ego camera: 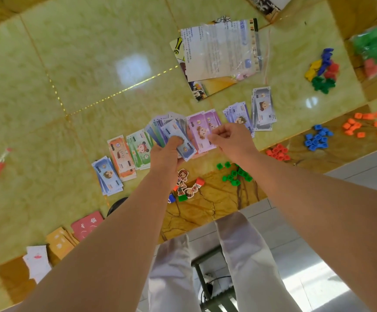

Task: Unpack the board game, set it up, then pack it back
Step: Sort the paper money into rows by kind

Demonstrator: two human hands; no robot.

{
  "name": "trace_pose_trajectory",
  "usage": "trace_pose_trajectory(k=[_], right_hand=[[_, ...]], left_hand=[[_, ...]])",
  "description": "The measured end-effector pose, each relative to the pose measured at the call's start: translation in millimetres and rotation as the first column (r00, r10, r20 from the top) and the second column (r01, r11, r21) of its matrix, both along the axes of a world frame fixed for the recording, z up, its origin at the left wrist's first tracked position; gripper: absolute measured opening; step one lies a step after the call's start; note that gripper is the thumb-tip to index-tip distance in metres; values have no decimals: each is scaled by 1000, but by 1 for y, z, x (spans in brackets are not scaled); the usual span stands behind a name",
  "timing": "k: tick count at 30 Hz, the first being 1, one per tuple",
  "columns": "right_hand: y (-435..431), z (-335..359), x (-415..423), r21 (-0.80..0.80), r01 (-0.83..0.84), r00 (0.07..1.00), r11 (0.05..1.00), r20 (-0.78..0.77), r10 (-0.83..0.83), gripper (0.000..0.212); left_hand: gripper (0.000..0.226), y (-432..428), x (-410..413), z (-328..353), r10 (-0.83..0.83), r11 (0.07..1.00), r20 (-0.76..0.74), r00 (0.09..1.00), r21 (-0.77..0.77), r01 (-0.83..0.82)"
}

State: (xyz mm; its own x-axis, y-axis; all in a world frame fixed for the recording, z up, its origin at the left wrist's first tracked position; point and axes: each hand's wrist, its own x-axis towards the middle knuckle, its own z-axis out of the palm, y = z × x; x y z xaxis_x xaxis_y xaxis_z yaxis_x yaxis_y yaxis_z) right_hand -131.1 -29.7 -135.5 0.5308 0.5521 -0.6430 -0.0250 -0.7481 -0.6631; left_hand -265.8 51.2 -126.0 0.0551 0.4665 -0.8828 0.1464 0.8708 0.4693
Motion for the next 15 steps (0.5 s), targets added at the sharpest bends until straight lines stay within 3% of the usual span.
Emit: trace_pose_trajectory(k=[4,10,12,15], right_hand=[[-7,-7,12,-63,32,990,997,139,-23,5],[-8,-20,17,-132,88,969,987,243,-54,16],[-8,-20,16,-121,85,971,989,232,-55,20],[-7,-11,14,15,72,995,997,72,-73,18]], left_hand=[[20,-2,1,-3,-21,999,-5,1000,31,21],[42,-10,5,-9,-72,997,-41,997,31,73],[49,-12,7,-10,-65,998,-47,997,25,66],[46,-14,12,-10,-60,998,-30,998,2,60]])
